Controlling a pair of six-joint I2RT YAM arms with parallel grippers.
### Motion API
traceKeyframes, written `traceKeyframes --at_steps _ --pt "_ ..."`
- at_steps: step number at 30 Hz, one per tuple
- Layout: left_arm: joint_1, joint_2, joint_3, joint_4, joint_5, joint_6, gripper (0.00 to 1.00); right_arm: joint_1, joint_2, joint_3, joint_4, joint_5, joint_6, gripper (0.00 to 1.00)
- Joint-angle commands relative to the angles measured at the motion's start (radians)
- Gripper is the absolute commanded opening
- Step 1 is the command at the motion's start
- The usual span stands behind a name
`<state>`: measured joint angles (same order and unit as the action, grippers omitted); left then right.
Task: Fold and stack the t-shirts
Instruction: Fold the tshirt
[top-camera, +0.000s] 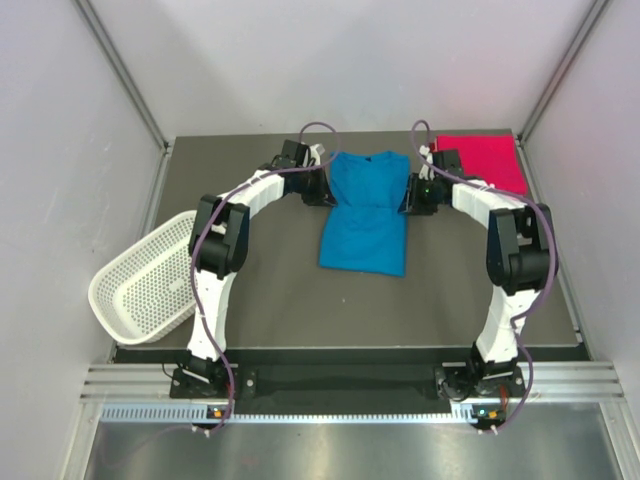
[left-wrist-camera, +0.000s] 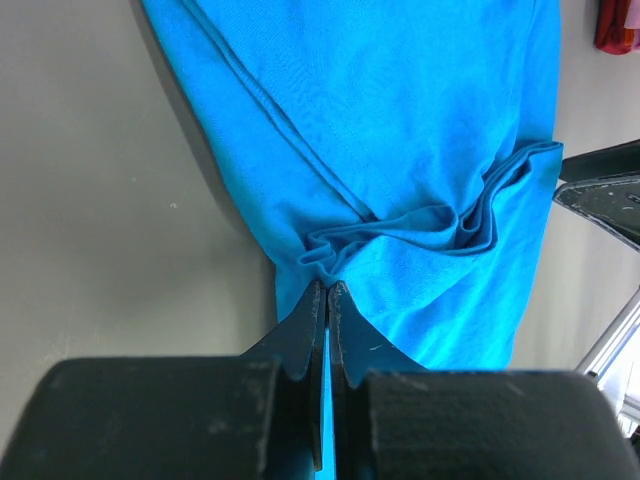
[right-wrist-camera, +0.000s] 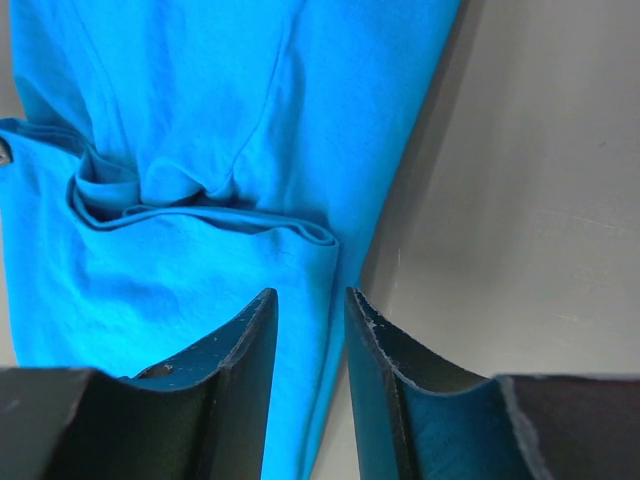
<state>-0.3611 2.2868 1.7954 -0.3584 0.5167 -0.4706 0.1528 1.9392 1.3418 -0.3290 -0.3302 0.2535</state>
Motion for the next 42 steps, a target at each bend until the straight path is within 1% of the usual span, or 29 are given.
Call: traceKeyframes --at_steps 1,13,14,15,16,17,19,24,29,32,37,42 --pt "-0.002 0.0 0.025 0.061 0.016 0.0 0.0 -0.004 0.012 0.033 0.038 -0.004 -0.014 0.33" --pt "-0.002 0.011 0.025 0.065 0.016 -0.002 0.0 -0.001 0.037 0.046 0.045 -0.018 -0.008 0.32" --pt "-0.002 0.013 0.025 0.065 0.014 -0.002 0.0 -0.001 0.037 0.045 0.051 -0.015 -0.007 0.3" --pt "-0.002 0.014 0.027 0.067 0.014 -0.002 0.0 -0.001 0.035 0.043 0.053 -0.01 -0.007 0.2" --pt "-0.002 0.014 0.025 0.067 0.014 -0.002 0.0 -0.001 0.03 0.04 0.054 -0.007 -0.008 0.15" --pt "-0.002 0.014 0.025 0.067 0.016 -0.002 0.0 -0.001 0.027 0.037 0.054 0.0 -0.005 0.09" --pt "-0.001 0.013 0.025 0.067 0.013 -0.002 0.0 -0.001 0.012 0.034 0.048 0.006 -0.002 0.05" --pt "-0.002 0.014 0.025 0.068 0.003 -0.005 0.0 -0.001 -0.035 0.002 0.054 0.056 0.001 0.0" --pt "-0.002 0.013 0.018 0.081 -0.006 -0.014 0.0 -0.001 -0.054 -0.024 0.074 0.062 0.007 0.0" --pt "-0.002 0.013 0.016 0.084 -0.02 -0.014 0.0 -0.001 -0.054 -0.032 0.079 0.065 0.012 0.06" --pt "-0.001 0.019 0.013 0.069 -0.053 -0.013 0.0 -0.002 -0.04 -0.047 0.085 0.092 0.016 0.02" --pt "-0.001 0.031 0.005 0.07 -0.072 -0.014 0.0 -0.004 -0.029 -0.053 0.094 0.106 0.018 0.02"
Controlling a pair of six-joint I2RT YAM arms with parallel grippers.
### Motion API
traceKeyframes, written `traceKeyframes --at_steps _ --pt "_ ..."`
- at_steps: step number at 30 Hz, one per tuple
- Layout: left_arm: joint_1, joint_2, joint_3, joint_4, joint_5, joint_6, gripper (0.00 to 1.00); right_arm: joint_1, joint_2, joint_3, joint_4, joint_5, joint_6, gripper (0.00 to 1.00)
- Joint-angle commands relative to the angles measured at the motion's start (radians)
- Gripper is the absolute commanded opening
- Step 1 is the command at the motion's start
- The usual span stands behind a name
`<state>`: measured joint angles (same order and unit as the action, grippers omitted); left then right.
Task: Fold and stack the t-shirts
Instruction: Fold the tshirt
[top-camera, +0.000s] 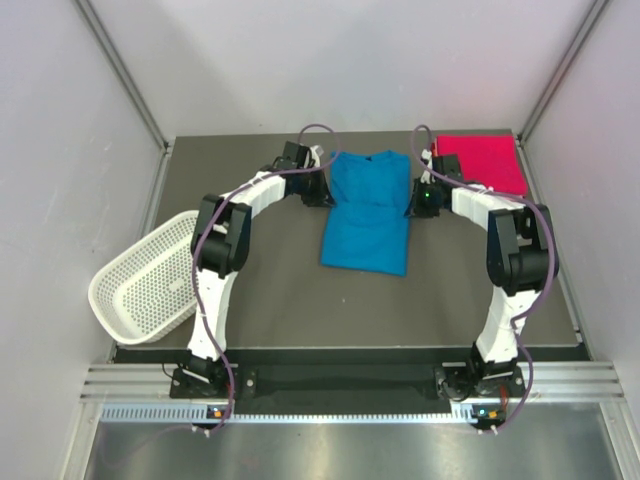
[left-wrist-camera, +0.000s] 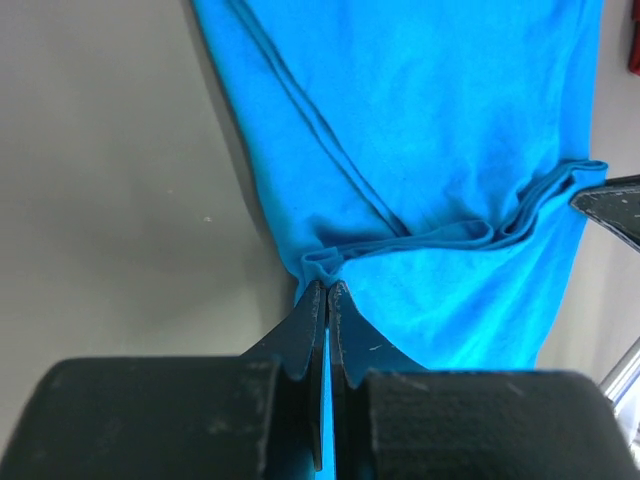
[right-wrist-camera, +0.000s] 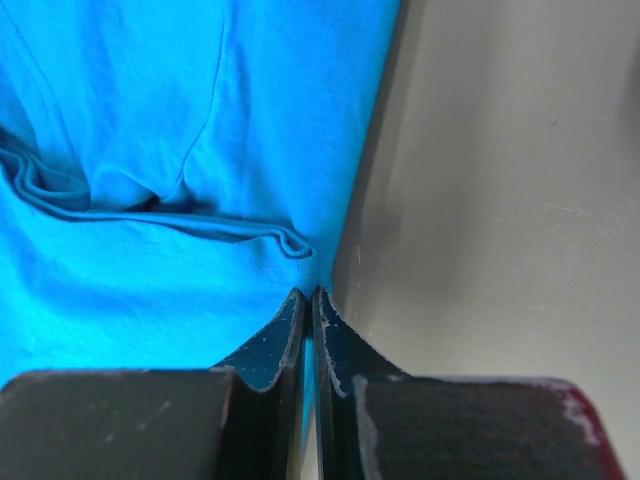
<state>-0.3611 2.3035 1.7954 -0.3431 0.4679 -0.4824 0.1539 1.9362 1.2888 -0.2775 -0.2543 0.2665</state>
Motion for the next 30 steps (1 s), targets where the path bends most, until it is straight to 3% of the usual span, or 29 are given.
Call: traceKeyframes --at_steps 1,2,5,8,11,15,19,23,27,30 --pt "-0.001 0.022 0.005 0.056 -0.023 -0.004 0.0 -0.005 -0.028 0.0 0.043 0.03 0.008 0.03" --pt "-0.001 0.025 0.007 0.055 -0.022 -0.007 0.0 -0.005 -0.025 0.004 0.044 0.027 0.008 0.07" --pt "-0.001 0.022 0.005 0.052 -0.025 -0.008 0.19 -0.005 -0.029 0.026 0.026 0.004 0.008 0.2" --pt "-0.001 -0.01 0.005 0.024 -0.054 0.011 0.29 -0.005 -0.063 0.04 -0.02 0.01 0.019 0.34" --pt "-0.001 -0.067 0.013 -0.031 -0.1 0.033 0.36 -0.005 -0.13 0.027 -0.098 0.044 0.045 0.39" --pt "-0.001 -0.159 -0.007 -0.111 -0.172 0.056 0.38 0.003 -0.235 -0.052 -0.156 0.043 0.073 0.4" --pt "-0.009 -0.286 -0.146 -0.096 -0.132 0.044 0.38 0.019 -0.364 -0.184 -0.164 0.018 0.106 0.37" --pt "-0.019 -0.381 -0.313 -0.01 -0.062 0.002 0.35 0.038 -0.445 -0.282 -0.108 -0.077 0.137 0.32" --pt "-0.042 -0.406 -0.43 0.09 0.04 -0.036 0.33 0.055 -0.473 -0.399 0.068 -0.25 0.171 0.32" --pt "-0.071 -0.397 -0.493 0.119 0.032 -0.041 0.33 0.058 -0.444 -0.454 0.095 -0.251 0.178 0.32"
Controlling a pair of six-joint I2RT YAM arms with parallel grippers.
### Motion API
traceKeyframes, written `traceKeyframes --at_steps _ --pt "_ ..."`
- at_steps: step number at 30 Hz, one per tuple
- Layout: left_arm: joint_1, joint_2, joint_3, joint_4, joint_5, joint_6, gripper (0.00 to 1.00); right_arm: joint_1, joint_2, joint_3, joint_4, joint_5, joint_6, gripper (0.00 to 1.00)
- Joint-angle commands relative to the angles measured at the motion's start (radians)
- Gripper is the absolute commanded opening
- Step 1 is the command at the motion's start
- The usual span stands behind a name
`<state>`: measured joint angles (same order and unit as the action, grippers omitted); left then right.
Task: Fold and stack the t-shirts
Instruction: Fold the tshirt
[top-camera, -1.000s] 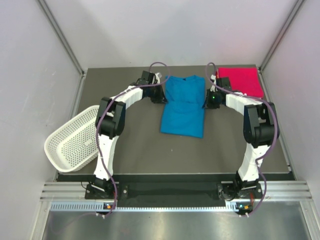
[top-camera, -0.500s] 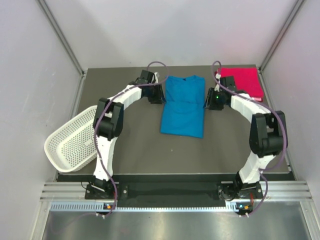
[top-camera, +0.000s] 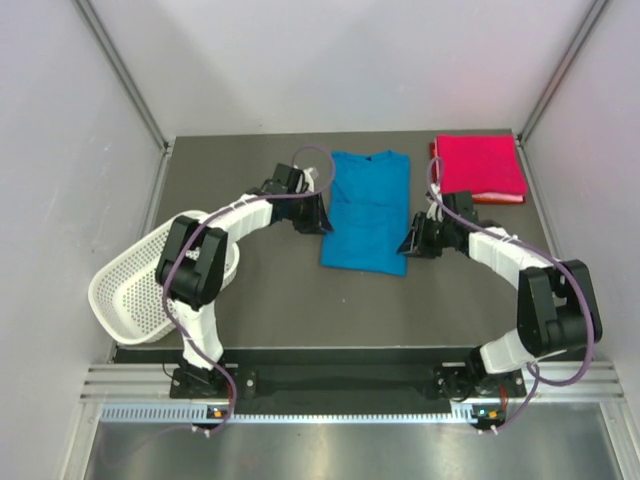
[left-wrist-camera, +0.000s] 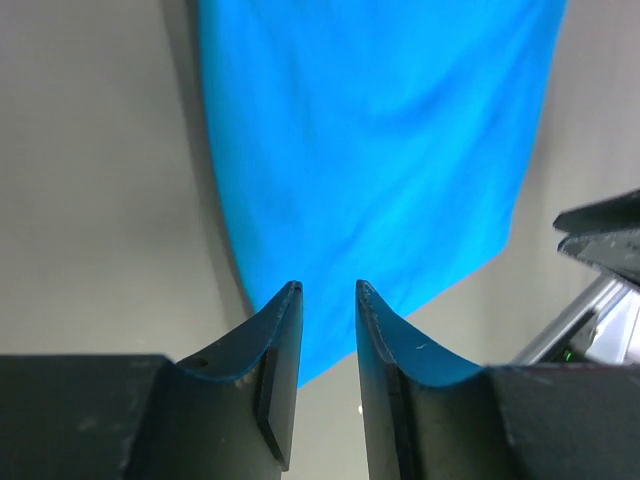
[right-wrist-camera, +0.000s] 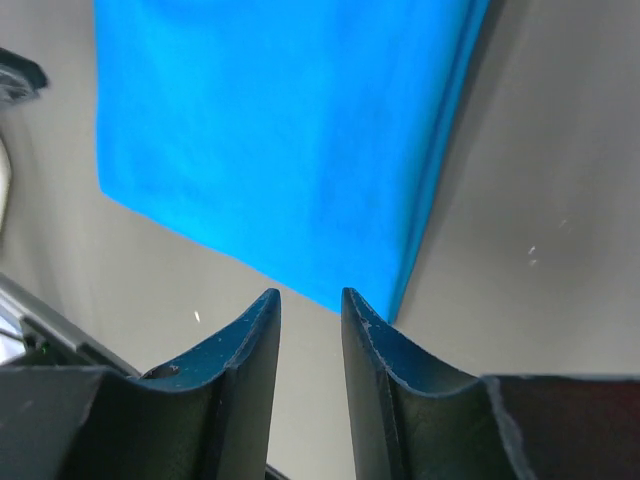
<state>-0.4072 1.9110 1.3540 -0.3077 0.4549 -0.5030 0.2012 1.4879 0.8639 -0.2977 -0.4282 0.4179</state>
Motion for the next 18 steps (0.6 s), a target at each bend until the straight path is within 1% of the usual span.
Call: traceKeyframes --at_steps 1,7,8,11,14,15,17,18 --pt "-0.038 0.0 -0.062 0.096 0.039 -0.02 0.33 0.01 0.012 -0.051 0.124 -0.054 0.019 0.32" --pt "-0.09 0.005 -0.141 0.124 -0.045 -0.013 0.33 0.0 0.072 -0.12 0.141 0.009 0.009 0.31" --pt "-0.096 0.005 -0.147 0.116 -0.07 -0.009 0.34 0.0 0.075 -0.124 0.144 0.012 0.007 0.31" --pt "-0.102 -0.013 -0.151 0.091 -0.085 0.007 0.35 0.0 0.071 -0.128 0.108 0.045 0.007 0.3" --pt "-0.101 -0.069 -0.121 0.021 -0.119 0.032 0.39 0.0 0.012 -0.129 0.048 0.094 0.022 0.3" --pt "-0.097 -0.091 -0.093 -0.032 -0.151 0.038 0.4 -0.002 -0.029 -0.14 0.039 0.121 0.051 0.3" --pt "-0.094 -0.109 -0.064 -0.088 -0.183 0.043 0.4 0.0 -0.099 -0.163 0.022 0.149 0.096 0.34" --pt "-0.093 -0.121 -0.046 -0.129 -0.209 0.044 0.41 0.0 -0.124 -0.196 0.02 0.17 0.16 0.36"
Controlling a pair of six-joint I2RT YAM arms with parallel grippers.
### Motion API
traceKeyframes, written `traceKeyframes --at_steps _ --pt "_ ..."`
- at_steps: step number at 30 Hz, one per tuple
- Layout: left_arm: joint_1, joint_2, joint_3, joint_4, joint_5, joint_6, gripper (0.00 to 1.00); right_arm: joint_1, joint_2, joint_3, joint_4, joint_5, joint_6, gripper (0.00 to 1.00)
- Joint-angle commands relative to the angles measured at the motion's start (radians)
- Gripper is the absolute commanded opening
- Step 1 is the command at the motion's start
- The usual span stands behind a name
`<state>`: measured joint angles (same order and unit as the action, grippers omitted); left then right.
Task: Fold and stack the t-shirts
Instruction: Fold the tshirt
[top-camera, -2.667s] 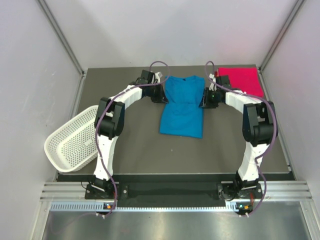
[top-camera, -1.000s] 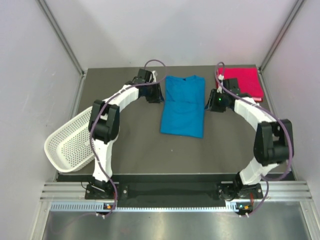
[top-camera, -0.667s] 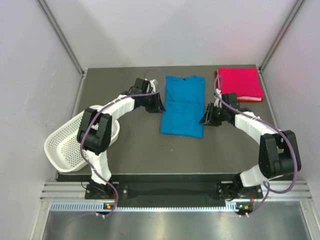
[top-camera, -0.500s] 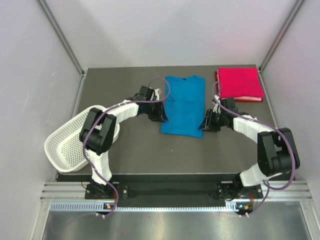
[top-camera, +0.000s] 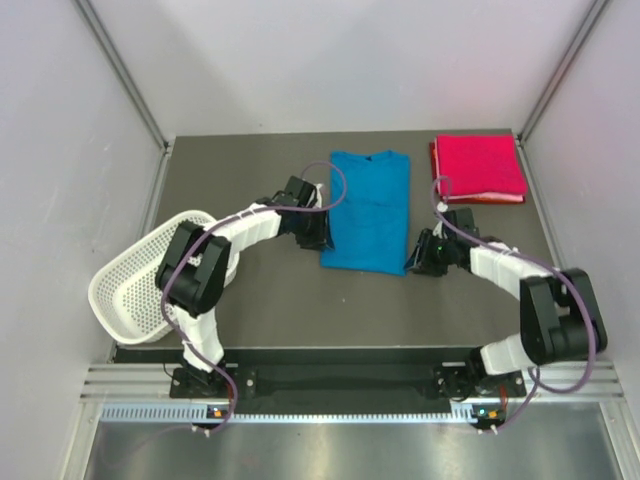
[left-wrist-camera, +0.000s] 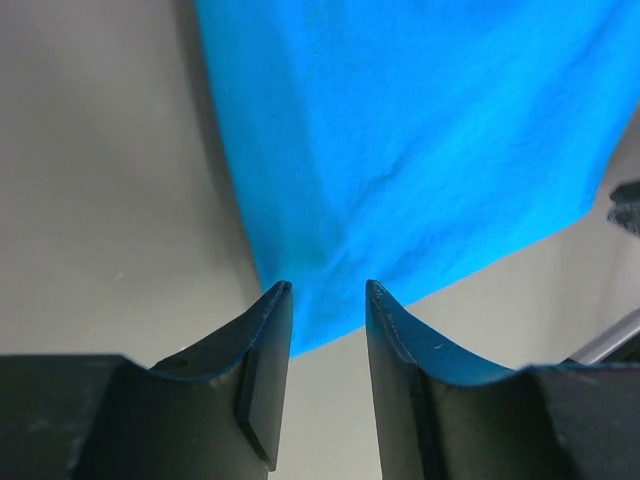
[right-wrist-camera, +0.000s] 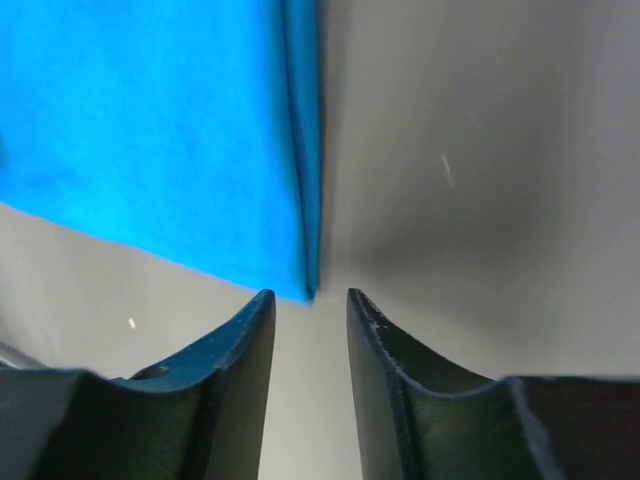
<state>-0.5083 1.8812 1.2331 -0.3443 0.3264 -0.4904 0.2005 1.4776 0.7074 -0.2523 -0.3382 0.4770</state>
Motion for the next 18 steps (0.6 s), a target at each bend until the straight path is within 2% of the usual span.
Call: traceKeyframes --at_steps 1,5,6,10,13,18 --pt "0.01 -0.099 0.078 -0.108 -0.092 0.023 0.41 0.0 -0.138 -0.06 -0.019 0.088 0.136 0.38" --pt "0.011 -0.148 0.011 -0.066 -0.076 -0.056 0.42 0.002 -0.249 -0.183 0.092 0.085 0.323 0.4" --pt "0.011 -0.177 -0.045 -0.026 -0.047 -0.089 0.43 0.004 -0.27 -0.21 0.125 0.096 0.369 0.41" --pt "0.013 -0.221 -0.162 0.121 -0.029 -0.187 0.46 0.005 -0.258 -0.233 0.192 0.107 0.426 0.41" --pt "0.013 -0.231 -0.225 0.186 -0.042 -0.258 0.47 0.013 -0.243 -0.276 0.293 0.097 0.497 0.41" --pt "0.011 -0.222 -0.305 0.278 -0.043 -0.345 0.47 0.068 -0.229 -0.333 0.369 0.151 0.607 0.41"
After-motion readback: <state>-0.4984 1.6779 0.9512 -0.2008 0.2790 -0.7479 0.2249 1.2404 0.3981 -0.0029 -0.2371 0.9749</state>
